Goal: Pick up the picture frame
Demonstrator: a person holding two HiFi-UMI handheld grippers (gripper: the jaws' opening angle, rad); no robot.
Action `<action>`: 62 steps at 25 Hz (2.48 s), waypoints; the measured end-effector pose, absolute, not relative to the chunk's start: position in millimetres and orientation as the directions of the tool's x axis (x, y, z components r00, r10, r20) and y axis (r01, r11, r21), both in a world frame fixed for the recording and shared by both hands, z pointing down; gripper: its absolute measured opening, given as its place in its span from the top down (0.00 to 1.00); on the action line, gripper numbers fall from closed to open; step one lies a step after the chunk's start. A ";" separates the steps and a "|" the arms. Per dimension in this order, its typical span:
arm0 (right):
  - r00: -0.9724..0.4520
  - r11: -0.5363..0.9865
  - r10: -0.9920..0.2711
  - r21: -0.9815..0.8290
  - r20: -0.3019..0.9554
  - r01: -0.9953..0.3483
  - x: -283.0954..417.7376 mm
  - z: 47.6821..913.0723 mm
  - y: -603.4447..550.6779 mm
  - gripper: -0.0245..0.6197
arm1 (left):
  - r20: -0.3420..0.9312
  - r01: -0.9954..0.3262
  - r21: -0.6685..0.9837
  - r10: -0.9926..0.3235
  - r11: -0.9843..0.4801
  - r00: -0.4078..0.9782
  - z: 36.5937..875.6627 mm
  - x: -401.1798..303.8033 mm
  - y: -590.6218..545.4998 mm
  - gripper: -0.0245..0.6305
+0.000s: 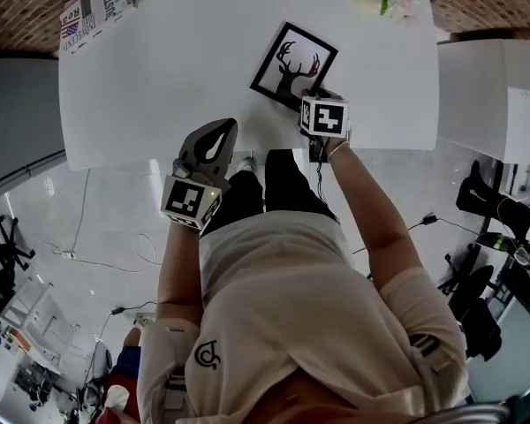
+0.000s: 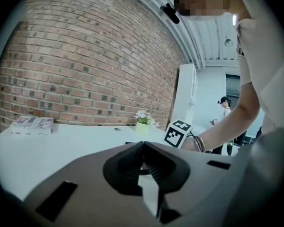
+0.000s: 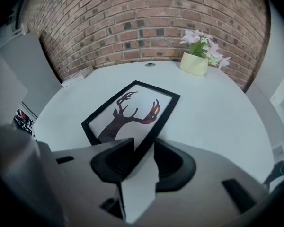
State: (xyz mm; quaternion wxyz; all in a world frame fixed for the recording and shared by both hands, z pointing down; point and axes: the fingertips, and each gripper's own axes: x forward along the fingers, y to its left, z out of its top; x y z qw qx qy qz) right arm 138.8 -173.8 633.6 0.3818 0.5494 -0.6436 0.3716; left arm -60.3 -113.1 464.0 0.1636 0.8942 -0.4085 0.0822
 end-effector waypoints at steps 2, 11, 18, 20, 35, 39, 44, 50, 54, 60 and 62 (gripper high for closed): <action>-0.109 0.130 -0.422 -0.058 0.900 -0.990 134.0 633.7 -164.2 0.74 | 0.284 -0.756 0.224 -0.701 -0.615 0.654 464.0 -61.2 -105.4 0.94; -0.126 0.184 -0.410 -0.053 0.903 -0.982 114.1 633.6 -126.4 0.74 | 0.298 -0.753 0.194 -0.694 -0.629 0.656 464.2 -71.1 -73.5 0.94; -0.145 0.229 -0.407 -0.053 0.902 -0.972 96.2 633.5 -101.9 0.74 | 0.287 -0.768 0.256 -0.713 -0.586 0.640 469.6 -90.0 -55.0 0.94; -0.153 0.238 -0.406 -0.057 0.901 -0.969 91.1 633.6 -94.8 0.74 | 0.273 -0.770 0.290 -0.722 -0.569 0.636 469.8 -96.1 -50.7 0.94; -0.194 0.312 -0.385 -0.071 0.902 -0.947 64.1 635.1 -44.8 0.75 | 0.288 -0.774 0.311 -0.721 -0.552 0.630 486.6 -119.7 -17.7 0.94; -0.204 0.339 -0.378 -0.070 0.903 -0.938 58.7 635.6 -35.6 0.75 | 0.306 -0.771 0.321 -0.710 -0.550 0.635 497.0 -123.4 -11.5 0.94; -0.211 0.385 -0.365 -0.059 0.907 -0.921 57.7 636.8 -28.6 0.75 | 0.338 -0.770 0.341 -0.694 -0.539 0.636 513.0 -126.1 -6.4 0.94; -0.218 0.423 -0.344 -0.056 0.913 -0.904 61.3 634.9 -20.5 0.75 | 0.369 -0.757 0.384 -0.663 -0.530 0.651 532.7 -121.2 0.4 0.94; -0.219 0.454 -0.327 -0.051 0.919 -0.890 62.7 637.2 -15.5 0.76 | 0.386 -0.742 0.412 -0.637 -0.529 0.668 550.8 -115.2 0.1 0.94; -0.227 0.473 -0.326 -0.050 0.917 -0.880 61.0 636.5 -14.5 0.76 | 0.424 -0.730 0.430 -0.596 -0.531 0.682 577.9 -108.3 -0.7 0.94; -0.230 0.470 -0.325 -0.054 0.918 -0.881 61.6 636.5 -14.8 0.76 | 0.425 -0.700 0.465 -0.557 -0.542 0.714 584.6 -100.7 1.3 0.94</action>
